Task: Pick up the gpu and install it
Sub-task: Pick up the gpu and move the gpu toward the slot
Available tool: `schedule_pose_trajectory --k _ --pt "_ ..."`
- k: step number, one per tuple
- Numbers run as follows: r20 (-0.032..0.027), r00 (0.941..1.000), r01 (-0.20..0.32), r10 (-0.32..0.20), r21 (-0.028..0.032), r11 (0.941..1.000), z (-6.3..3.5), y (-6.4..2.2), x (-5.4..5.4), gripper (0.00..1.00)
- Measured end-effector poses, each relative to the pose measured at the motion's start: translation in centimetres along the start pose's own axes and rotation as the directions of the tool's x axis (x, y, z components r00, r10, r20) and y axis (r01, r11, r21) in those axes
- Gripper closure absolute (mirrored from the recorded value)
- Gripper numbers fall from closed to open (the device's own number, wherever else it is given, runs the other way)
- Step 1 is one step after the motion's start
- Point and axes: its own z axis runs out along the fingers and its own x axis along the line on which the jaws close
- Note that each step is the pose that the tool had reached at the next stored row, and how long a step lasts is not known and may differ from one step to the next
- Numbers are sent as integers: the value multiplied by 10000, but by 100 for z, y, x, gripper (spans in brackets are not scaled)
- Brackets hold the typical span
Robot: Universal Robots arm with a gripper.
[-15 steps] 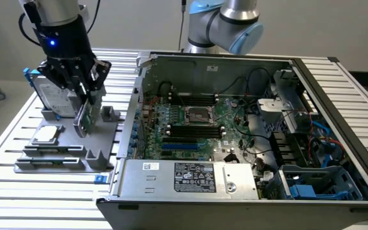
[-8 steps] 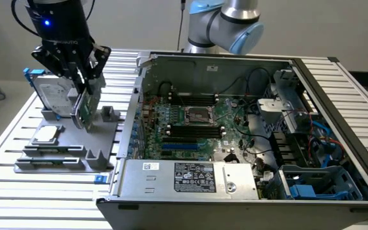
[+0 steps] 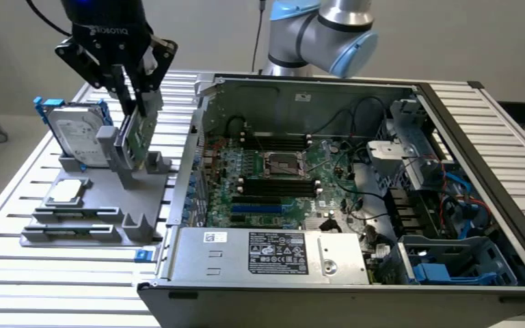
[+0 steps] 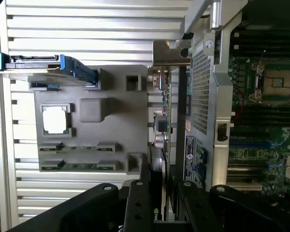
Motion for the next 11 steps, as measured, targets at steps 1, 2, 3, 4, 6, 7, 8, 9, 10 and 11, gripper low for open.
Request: schedule_pose_trajectory --k 1,2,3,4,6,7,8,9,10,11 --pt "-5 10000 0 0 -1 10000 -45 -6 -45 74" --pt "-9 10000 0 0 -4 10000 -91 -13 -91 74" --pt "-15 10000 0 0 -5 10000 -135 -19 -136 74" --pt "-21 10000 0 0 -6 10000 -181 -26 -182 74" --pt "-25 10000 0 0 -12 10000 -254 -39 -272 74" --pt "-28 10000 0 0 -15 10000 -283 -46 -321 74" --pt "-29 10000 0 0 -18 10000 -304 -51 -366 74" --pt "-29 10000 0 0 -21 10000 -322 -56 -411 74" --pt "-30 10000 0 0 -24 10000 -332 -60 -456 74" --pt "-33 10000 0 0 -24 10000 -335 -63 -502 74"
